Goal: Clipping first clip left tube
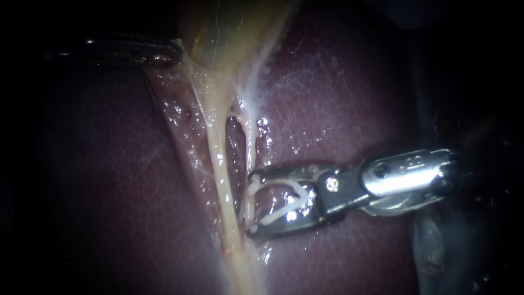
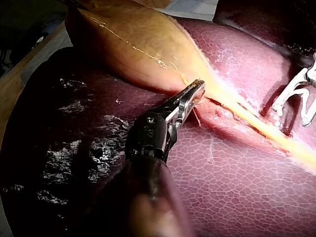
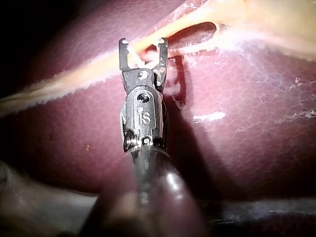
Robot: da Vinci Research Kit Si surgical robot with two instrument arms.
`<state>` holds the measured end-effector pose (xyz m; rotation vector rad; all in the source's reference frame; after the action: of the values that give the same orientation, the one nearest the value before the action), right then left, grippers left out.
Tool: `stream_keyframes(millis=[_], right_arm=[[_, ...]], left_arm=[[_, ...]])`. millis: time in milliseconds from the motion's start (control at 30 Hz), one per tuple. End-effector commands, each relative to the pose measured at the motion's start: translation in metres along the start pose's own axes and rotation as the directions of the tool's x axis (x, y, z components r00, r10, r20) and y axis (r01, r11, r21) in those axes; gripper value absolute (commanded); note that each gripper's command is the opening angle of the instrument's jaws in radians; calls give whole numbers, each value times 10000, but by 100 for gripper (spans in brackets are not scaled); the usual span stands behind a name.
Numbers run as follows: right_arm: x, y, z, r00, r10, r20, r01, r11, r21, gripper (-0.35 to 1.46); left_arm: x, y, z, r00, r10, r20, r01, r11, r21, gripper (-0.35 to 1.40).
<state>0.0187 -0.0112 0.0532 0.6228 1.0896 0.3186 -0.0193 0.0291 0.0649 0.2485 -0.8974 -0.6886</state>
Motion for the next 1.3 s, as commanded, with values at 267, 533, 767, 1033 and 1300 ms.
stream_keyframes(millis=[267,533,767,1033,1300], right_arm=[[-24,6,21,9990,455,27,-456,9987,234,49],[-53,21,38,9972,746,66,-747,9967,305,49],[-65,35,41,9965,832,95,-835,9955,441,49],[-62,38,49,9942,1025,-313,-988,9898,1026,49],[-56,39,60,9881,1348,-738,-1205,9777,1718,49]], left_arm=[[0,0,0,10000,1,-2,-1,10000,8,-35],[0,-1,-1,10000,1,-2,-1,10000,8,-35],[0,-1,-1,10000,2,-2,-2,10000,10,-35],[0,-1,0,10000,2,-2,-2,10000,9,-35],[0,-1,0,10000,3,-1,-3,10000,10,-35]])
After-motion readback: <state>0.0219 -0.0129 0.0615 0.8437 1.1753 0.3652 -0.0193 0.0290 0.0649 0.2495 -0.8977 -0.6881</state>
